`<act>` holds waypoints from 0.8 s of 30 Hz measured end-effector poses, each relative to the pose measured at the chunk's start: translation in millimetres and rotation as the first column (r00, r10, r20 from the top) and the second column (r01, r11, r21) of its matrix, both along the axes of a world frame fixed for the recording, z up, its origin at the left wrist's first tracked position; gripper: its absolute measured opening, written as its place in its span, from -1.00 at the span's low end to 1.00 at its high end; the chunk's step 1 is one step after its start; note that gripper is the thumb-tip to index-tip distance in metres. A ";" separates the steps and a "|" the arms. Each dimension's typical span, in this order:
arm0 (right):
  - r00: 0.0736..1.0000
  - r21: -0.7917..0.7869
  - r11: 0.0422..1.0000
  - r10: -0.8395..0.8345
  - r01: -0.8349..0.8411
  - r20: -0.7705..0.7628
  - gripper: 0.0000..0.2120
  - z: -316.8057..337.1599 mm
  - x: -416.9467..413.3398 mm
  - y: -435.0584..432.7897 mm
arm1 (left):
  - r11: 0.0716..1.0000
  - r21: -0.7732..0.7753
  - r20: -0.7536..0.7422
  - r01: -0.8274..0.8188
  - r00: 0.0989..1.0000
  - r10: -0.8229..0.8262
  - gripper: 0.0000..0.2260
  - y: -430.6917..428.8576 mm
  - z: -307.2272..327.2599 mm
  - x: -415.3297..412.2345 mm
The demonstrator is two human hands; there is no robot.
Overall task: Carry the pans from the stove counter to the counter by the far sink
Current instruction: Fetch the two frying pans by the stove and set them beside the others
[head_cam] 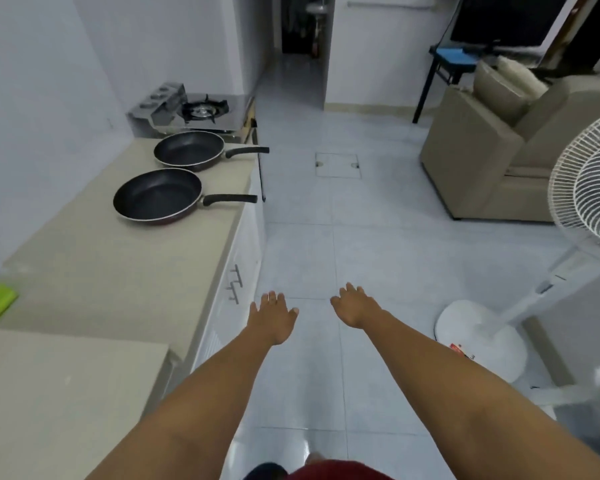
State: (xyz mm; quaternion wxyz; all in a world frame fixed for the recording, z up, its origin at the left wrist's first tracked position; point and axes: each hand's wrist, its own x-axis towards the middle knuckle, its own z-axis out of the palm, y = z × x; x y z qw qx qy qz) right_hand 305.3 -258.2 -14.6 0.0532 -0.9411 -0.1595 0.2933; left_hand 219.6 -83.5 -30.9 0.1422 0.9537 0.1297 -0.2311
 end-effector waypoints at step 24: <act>0.974 0.137 0.965 0.217 -0.225 0.073 -0.37 2.1 413.7 201.2 | 0.951 0.120 0.167 -0.285 0.950 0.263 -0.42 153.5 -10.2 373.2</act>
